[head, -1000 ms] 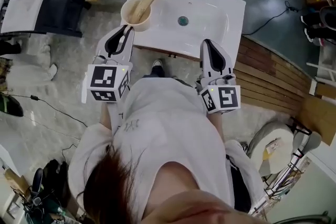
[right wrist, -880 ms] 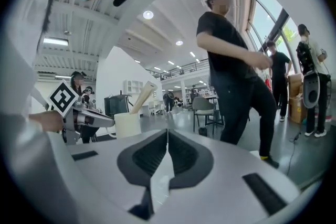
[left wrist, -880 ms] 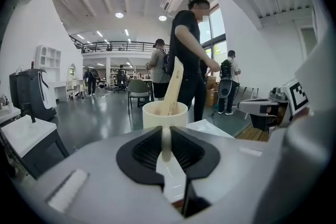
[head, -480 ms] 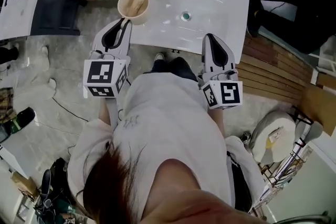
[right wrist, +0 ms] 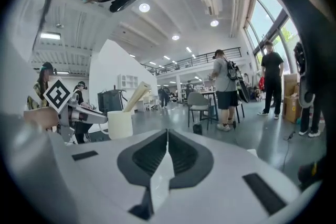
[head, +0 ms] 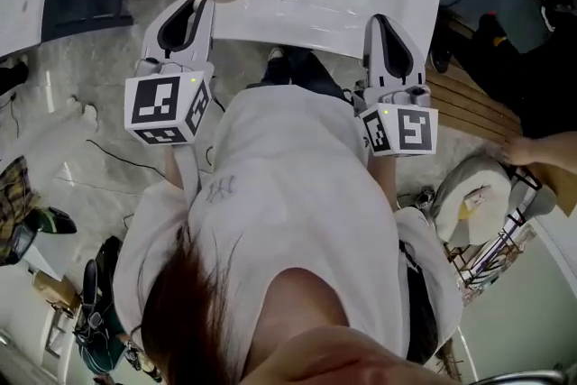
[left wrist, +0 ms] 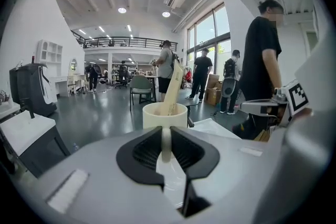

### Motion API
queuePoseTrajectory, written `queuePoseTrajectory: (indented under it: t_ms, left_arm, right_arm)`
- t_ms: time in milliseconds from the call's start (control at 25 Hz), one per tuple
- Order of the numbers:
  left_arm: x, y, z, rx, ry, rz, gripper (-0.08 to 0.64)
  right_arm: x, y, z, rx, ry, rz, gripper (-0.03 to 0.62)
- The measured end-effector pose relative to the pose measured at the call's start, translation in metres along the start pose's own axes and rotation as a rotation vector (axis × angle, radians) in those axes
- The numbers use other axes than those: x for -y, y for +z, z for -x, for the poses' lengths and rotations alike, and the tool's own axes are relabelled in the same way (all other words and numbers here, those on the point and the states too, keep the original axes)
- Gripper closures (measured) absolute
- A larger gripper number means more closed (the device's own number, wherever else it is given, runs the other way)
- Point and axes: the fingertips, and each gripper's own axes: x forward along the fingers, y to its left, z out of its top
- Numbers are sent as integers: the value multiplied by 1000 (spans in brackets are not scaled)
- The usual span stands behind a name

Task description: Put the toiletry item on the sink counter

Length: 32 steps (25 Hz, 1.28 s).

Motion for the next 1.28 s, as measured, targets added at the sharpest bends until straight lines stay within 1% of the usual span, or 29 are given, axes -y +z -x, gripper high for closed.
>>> queuePoseTrajectory:
  t_ms: [200, 360, 560, 720, 880, 1080, 1280]
  left_arm:
    - [-1, 7, -13, -3, 11, 2, 505]
    - [8, 15, -27, -3, 17, -2, 505]
    - [35, 32, -41, 8, 37, -13, 505]
    - [33, 33, -50, 12, 64, -10, 505]
    - [37, 32, -56, 11, 89, 5, 505]
    - [43, 32, -67, -11, 70, 8, 505]
    - [47, 39, -79, -2, 22, 4, 505]
  right_arm:
    - [23, 4, -8, -2, -25, -2, 581]
    - [48, 5, -10, -4, -35, -5, 581]
    - [85, 14, -11, 6, -9, -4, 581]
    - [93, 13, -27, 14, 21, -6, 581]
    - [106, 2, -33, -12, 36, -16, 581]
    - [121, 3, -31, -20, 12, -37, 581]
    - [137, 8, -26, -19, -56, -27, 581]
